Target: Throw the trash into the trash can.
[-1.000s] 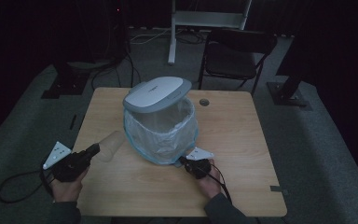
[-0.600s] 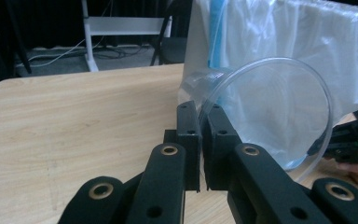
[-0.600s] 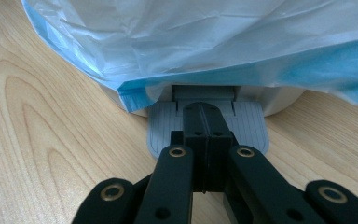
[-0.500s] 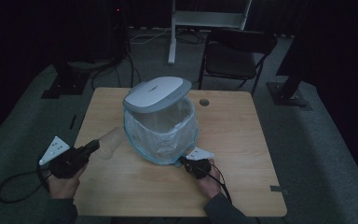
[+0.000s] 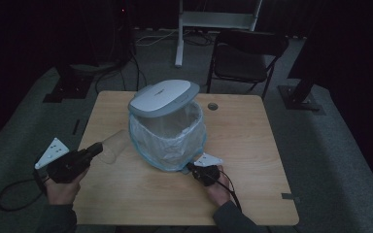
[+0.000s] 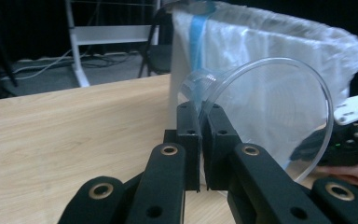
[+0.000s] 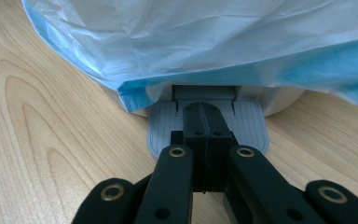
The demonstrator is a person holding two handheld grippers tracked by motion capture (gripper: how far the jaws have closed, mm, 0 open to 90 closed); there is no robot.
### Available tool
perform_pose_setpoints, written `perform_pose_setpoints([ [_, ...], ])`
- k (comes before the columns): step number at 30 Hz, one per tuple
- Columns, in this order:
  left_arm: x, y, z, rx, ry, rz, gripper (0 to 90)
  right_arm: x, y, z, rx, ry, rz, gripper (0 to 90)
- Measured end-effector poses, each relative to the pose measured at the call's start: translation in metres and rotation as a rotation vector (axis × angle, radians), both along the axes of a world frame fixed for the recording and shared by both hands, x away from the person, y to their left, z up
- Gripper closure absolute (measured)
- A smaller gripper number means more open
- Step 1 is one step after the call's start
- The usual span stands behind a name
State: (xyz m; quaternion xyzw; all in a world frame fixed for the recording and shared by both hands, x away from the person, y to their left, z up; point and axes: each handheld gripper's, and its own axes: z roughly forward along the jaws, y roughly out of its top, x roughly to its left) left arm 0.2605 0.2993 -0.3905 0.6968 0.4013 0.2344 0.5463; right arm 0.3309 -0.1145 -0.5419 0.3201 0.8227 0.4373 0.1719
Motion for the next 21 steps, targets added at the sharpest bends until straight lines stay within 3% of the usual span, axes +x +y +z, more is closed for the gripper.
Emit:
perform_pose_setpoints([
  [8, 0.003, -0.001, 0.004, -0.013, 0.011, -0.061, 87.1, 0.000, 0.000, 0.000, 0.000, 0.000, 0.001, 90.0],
  [21, 0.008, -0.006, 0.025, 0.058, 0.020, -0.116, 87.0, 0.000, 0.000, 0.000, 0.002, 0.003, 0.000, 90.0],
])
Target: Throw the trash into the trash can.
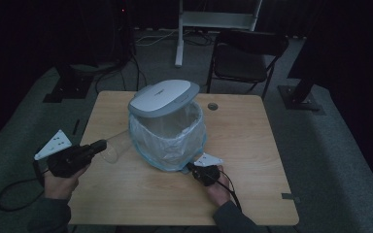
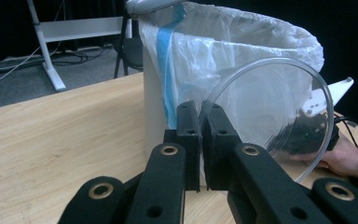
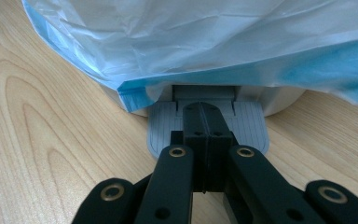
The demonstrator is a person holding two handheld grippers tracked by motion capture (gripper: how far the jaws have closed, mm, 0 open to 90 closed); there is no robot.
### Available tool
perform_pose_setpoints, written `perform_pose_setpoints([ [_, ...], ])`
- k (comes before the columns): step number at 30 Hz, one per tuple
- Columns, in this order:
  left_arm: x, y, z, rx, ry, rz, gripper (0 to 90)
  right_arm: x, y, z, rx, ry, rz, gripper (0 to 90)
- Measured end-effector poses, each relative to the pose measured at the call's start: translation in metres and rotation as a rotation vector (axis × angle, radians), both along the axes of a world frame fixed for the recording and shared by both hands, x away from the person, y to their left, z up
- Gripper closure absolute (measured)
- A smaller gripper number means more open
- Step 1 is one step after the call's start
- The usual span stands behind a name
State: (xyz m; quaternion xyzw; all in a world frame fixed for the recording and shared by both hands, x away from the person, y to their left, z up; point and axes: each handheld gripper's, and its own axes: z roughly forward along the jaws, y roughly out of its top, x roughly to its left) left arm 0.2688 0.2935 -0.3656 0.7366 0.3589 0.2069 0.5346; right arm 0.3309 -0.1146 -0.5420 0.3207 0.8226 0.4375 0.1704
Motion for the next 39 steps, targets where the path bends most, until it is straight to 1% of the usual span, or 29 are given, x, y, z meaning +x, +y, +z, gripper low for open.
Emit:
perform_pose_setpoints([
  [4, 0.001, -0.001, 0.006, 0.024, -0.003, -0.001, 87.0, 0.000, 0.000, 0.000, -0.001, -0.002, 0.001, 90.0],
  [10, 0.002, -0.004, 0.014, 0.050, -0.004, -0.020, 87.0, 0.000, 0.000, 0.000, -0.003, -0.003, 0.002, 90.0],
  [14, 0.002, -0.005, 0.019, 0.055, -0.007, -0.030, 87.0, 0.000, 0.000, 0.000, -0.004, -0.003, 0.003, 90.0],
  [21, 0.000, -0.008, 0.025, 0.045, -0.011, -0.048, 87.0, 0.000, 0.000, 0.000, -0.002, -0.003, 0.002, 90.0],
  [27, -0.001, -0.008, 0.031, 0.036, -0.012, -0.053, 87.0, 0.000, 0.000, 0.000, -0.003, -0.002, 0.002, 90.0],
  [32, -0.004, -0.009, 0.039, 0.030, -0.027, -0.069, 87.0, 0.000, 0.000, 0.000, -0.004, -0.002, 0.001, 90.0],
  [38, -0.004, -0.009, 0.048, 0.003, -0.035, -0.075, 87.0, 0.000, 0.000, 0.000, -0.003, -0.001, 0.000, 90.0],
  [39, -0.005, -0.010, 0.049, 0.004, -0.038, -0.075, 87.0, 0.000, 0.000, 0.000, -0.002, 0.000, 0.000, 90.0],
])
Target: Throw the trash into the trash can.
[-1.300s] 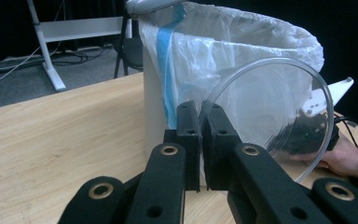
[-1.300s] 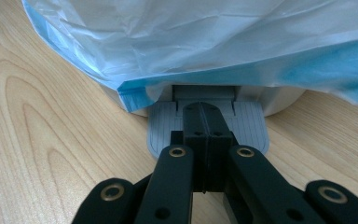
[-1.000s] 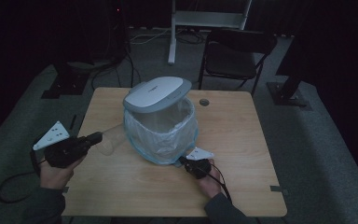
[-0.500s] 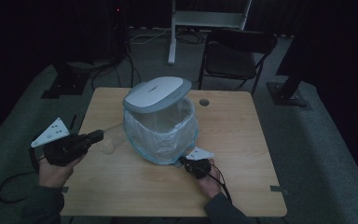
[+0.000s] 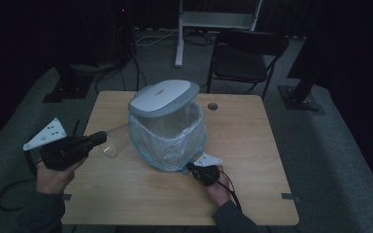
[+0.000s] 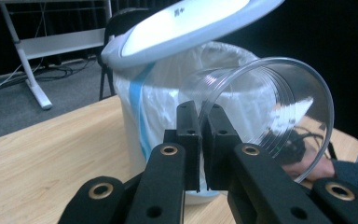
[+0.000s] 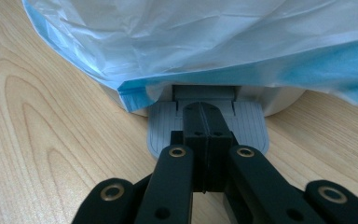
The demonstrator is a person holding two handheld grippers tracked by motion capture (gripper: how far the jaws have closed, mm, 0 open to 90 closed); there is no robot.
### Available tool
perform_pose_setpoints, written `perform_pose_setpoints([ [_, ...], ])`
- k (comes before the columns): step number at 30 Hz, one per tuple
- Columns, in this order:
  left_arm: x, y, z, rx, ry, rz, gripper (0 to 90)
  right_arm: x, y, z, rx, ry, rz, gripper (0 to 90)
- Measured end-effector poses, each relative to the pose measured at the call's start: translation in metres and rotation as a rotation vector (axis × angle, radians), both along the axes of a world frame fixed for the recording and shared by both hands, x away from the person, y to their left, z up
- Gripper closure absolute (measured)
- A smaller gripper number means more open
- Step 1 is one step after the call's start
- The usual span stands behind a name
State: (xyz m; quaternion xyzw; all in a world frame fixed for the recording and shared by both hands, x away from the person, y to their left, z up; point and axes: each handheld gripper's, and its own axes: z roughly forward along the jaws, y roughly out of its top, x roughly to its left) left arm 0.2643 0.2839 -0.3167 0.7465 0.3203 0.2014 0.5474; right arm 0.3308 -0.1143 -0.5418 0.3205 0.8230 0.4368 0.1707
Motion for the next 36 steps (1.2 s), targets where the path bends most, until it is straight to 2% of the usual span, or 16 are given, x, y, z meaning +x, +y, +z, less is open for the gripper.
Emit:
perform_pose_setpoints([
  [12, 0.000, -0.008, 0.012, -0.010, -0.026, -0.025, 87.0, 0.000, 0.000, 0.000, -0.003, -0.003, 0.003, 90.0],
  [21, 0.009, -0.021, 0.009, -0.011, -0.015, -0.051, 87.0, 0.000, 0.000, 0.000, -0.003, -0.002, 0.003, 90.0],
  [36, 0.024, -0.044, 0.005, -0.035, -0.013, -0.093, 87.0, 0.001, -0.001, 0.000, -0.004, -0.003, 0.006, 90.0],
])
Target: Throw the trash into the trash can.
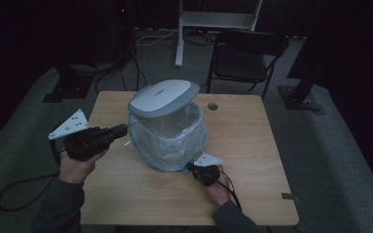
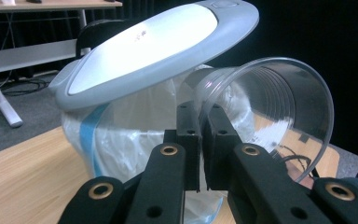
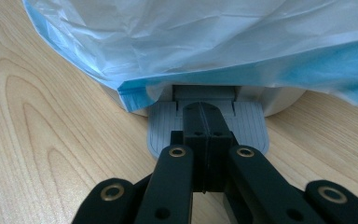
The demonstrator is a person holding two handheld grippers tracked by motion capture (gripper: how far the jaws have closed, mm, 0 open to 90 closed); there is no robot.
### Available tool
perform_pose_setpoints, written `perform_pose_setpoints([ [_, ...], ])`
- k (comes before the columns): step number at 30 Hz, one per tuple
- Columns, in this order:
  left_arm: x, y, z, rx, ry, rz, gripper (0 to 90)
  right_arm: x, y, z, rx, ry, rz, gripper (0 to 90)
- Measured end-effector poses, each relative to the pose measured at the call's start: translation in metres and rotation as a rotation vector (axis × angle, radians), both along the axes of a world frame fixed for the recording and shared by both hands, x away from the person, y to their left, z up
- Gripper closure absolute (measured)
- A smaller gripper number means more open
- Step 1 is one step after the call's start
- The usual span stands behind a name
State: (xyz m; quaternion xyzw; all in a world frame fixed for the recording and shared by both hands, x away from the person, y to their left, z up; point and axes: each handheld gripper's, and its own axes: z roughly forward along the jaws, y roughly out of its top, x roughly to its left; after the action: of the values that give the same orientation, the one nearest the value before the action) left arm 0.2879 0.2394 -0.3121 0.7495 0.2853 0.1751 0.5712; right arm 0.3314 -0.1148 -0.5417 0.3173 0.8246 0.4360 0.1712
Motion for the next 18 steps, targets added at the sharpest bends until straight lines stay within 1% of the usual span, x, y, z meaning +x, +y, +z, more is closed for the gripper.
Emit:
perform_pose_setpoints([
  [5, 0.003, -0.007, -0.002, -0.002, -0.005, -0.005, 87.0, 0.000, 0.000, 0.000, 0.001, 0.001, 0.001, 90.0],
  [12, 0.009, -0.015, -0.005, -0.012, -0.001, -0.009, 87.0, 0.000, 0.000, 0.000, -0.001, -0.001, 0.002, 90.0],
  [18, 0.013, -0.024, -0.006, -0.008, -0.001, -0.016, 86.9, 0.000, 0.000, 0.000, -0.001, -0.001, 0.002, 90.0],
])
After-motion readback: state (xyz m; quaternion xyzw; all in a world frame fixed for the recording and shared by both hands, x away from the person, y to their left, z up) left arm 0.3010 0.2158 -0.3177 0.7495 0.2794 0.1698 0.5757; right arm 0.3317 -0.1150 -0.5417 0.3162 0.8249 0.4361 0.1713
